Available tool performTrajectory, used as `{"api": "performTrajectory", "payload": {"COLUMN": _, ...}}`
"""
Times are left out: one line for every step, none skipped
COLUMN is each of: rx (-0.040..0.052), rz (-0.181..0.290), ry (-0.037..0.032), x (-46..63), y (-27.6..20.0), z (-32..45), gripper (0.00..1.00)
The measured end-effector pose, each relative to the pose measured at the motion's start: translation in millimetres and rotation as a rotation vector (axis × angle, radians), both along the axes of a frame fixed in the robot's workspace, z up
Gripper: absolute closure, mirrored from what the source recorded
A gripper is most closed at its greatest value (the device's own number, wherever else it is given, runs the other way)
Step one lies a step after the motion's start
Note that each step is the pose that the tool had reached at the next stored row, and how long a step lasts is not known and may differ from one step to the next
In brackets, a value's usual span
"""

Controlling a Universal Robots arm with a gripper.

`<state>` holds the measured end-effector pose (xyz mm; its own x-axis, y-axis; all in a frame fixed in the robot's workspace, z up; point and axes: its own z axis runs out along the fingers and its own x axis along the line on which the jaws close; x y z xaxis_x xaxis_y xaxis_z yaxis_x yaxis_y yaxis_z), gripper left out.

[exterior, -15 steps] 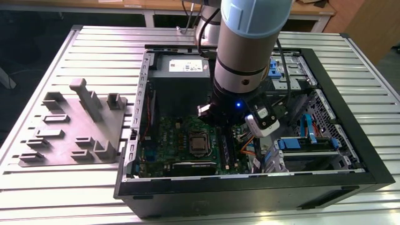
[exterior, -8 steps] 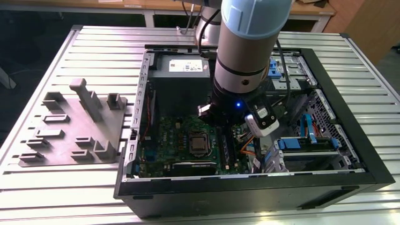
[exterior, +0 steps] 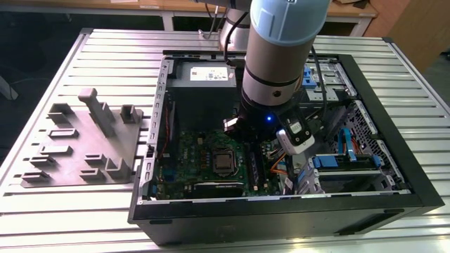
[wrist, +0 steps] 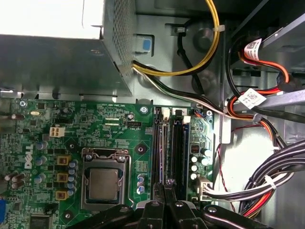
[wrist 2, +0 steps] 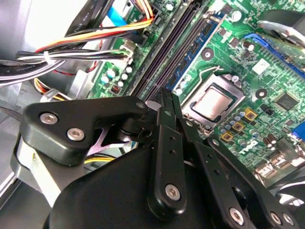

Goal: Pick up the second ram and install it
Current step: 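Insert the second ram into the second slot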

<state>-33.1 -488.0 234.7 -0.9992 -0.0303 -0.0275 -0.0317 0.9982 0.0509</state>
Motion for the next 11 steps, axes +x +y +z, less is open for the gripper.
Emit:
{"api": "performTrajectory", "payload": {"rx": 0.0005, "rz": 0.0, "ry": 0.0, "x": 0.1, "y": 0.2, "z": -0.3, "gripper": 0.89}}
{"api": "performTrajectory", "payload": {"rx": 0.0006, "rz": 0.0, "ry": 0.0, "x": 0.0, "y": 0.3, "z": -0.4, "gripper": 0.89}}
{"api": "performTrajectory", "payload": {"rx": 0.0005, "rz": 0.0, "ry": 0.0001, "x": 0.0, "y": 0.3, "z": -0.5, "gripper": 0.89}}
{"api": "performTrajectory", "payload": {"rx": 0.0006, "rz": 0.0, "ry": 0.0, "x": 0.0, "y": 0.3, "z": -0.8, "gripper": 0.89}}
{"api": "performTrajectory", "payload": {"rx": 0.001, "rz": 0.0, "ry": 0.0, "x": -0.1, "y": 0.3, "z": -1.2, "gripper": 0.89}}
{"api": "performTrajectory", "payload": {"rx": 0.0013, "rz": 0.0, "ry": -0.0001, "x": -0.5, "y": 0.3, "z": -1.8, "gripper": 0.89}}
{"api": "performTrajectory", "payload": {"rx": 0.0012, "rz": 0.0, "ry": 0.0, "x": -0.6, "y": 0.3, "z": -2.2, "gripper": 0.89}}
{"api": "performTrajectory", "payload": {"rx": 0.0011, "rz": 0.0, "ry": 0.0, "x": -0.6, "y": 0.3, "z": -2.5, "gripper": 0.89}}
{"api": "performTrajectory", "payload": {"rx": 0.0009, "rz": 0.0, "ry": 0.0001, "x": -0.6, "y": 0.3, "z": -2.7, "gripper": 0.89}}
{"api": "performTrajectory", "payload": {"rx": 0.0008, "rz": 0.0, "ry": 0.0001, "x": -0.6, "y": 0.3, "z": -2.7, "gripper": 0.89}}
{"api": "performTrajectory", "payload": {"rx": 0.0008, "rz": 0.0, "ry": 0.0001, "x": -0.7, "y": 0.3, "z": -2.7, "gripper": 0.89}}
